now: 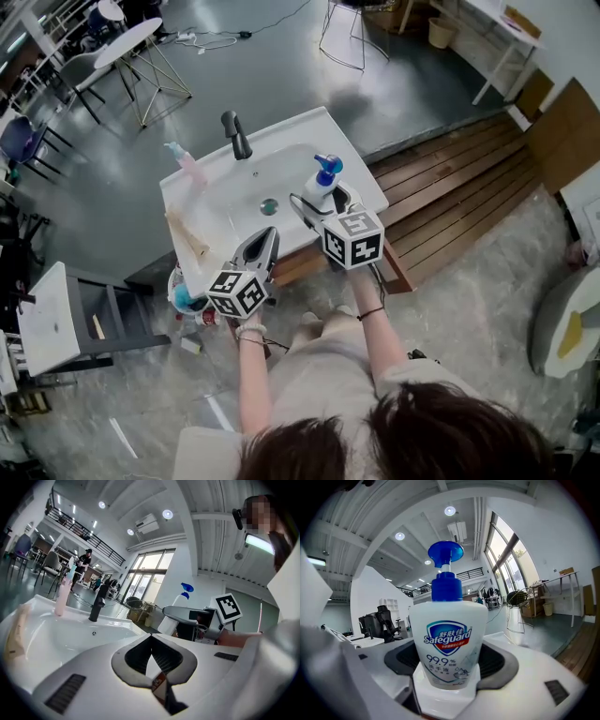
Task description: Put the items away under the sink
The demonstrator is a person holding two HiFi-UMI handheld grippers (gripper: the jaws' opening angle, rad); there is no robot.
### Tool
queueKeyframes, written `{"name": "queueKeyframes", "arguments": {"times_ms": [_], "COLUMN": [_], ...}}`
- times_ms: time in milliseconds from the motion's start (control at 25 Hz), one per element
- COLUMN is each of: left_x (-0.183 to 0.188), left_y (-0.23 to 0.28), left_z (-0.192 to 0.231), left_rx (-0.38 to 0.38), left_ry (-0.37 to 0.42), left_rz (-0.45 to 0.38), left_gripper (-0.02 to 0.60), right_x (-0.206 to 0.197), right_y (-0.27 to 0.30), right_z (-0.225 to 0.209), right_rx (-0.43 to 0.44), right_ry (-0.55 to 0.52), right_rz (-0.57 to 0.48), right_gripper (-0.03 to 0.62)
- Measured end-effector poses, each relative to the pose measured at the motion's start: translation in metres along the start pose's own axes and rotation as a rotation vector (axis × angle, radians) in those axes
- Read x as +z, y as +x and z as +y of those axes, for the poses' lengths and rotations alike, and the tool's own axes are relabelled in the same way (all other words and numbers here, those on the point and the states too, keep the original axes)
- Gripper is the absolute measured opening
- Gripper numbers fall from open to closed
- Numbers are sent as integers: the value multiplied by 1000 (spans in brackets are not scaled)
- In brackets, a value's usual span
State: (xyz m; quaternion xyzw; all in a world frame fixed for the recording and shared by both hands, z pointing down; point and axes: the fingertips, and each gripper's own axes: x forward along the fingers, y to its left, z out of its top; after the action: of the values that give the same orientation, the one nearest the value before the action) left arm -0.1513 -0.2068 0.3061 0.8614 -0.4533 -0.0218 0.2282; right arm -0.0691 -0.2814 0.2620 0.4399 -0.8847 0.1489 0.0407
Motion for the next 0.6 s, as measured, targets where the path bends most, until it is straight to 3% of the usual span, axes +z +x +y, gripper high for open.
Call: {"name": "queueKeyframes", "arguments": {"times_ms": [320, 600], "left_x": [-7, -39], "left_y": [6, 16], "left_z": [-29, -88], "left_rx": [30, 35], "left_ry": [22, 2], "left_rz": [1, 9], "left_gripper": [2, 2], "right_x": [-2, -10], "right_y": [-39, -86], "right_z": [-8, -23], "right_rx": [21, 52], "right_ry": [7, -9], "right_rz": [-14, 17], "right_gripper": [365, 365]}}
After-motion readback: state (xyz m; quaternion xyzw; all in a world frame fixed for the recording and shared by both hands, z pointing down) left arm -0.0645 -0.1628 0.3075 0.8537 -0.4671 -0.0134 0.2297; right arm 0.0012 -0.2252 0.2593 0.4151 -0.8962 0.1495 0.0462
